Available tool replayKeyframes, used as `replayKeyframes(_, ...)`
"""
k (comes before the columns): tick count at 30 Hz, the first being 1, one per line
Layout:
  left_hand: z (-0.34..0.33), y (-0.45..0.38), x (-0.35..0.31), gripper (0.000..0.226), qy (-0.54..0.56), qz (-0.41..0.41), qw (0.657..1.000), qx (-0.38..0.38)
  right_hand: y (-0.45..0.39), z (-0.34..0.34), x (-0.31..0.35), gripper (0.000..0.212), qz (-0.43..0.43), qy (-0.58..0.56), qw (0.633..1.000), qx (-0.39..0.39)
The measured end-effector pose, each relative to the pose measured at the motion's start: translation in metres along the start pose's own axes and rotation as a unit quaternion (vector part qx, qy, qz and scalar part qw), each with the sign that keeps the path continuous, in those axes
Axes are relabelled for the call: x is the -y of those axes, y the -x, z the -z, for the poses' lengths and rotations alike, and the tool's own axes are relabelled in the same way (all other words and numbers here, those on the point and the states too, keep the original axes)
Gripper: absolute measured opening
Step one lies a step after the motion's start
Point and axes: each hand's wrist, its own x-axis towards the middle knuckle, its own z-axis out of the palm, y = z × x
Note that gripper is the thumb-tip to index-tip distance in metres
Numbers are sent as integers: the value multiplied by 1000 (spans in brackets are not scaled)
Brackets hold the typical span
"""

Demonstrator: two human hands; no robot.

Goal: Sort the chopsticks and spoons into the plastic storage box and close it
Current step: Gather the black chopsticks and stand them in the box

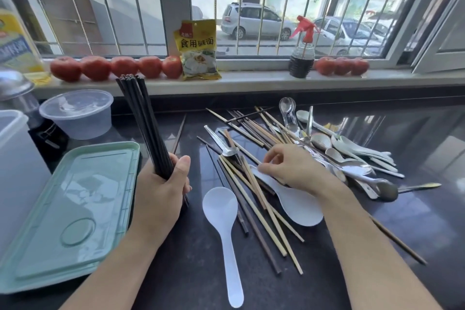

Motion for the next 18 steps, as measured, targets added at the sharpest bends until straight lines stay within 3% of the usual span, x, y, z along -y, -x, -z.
replayKeyframes(2,0,0,3,23,-2,4,1000,1,-4,-10,0,21,-1,45,999,19)
replayKeyframes(4,1,0,4,23,2,9,1000,0,-10,-10,-6,17,-24,82,995,-50)
replayKeyframes(8,2,-1,4,23,9,10,1000,-2,-10,8,-19,4,-64,49,986,-148)
replayKeyframes(10,1,-1,4,24,12,13,1000,-2,-8,16,-26,14,-70,89,976,-188)
replayKeyframes(12,1,-3,4,24,18,14,1000,-2,-5,19,-25,24,-72,107,977,-170)
replayKeyframes(16,2,-5,6,25,35,20,999,-7,-5,6,-17,35,-42,113,992,-37)
replayKeyframes(18,1,-5,6,25,37,20,999,-7,-7,6,-14,40,-33,95,994,-40)
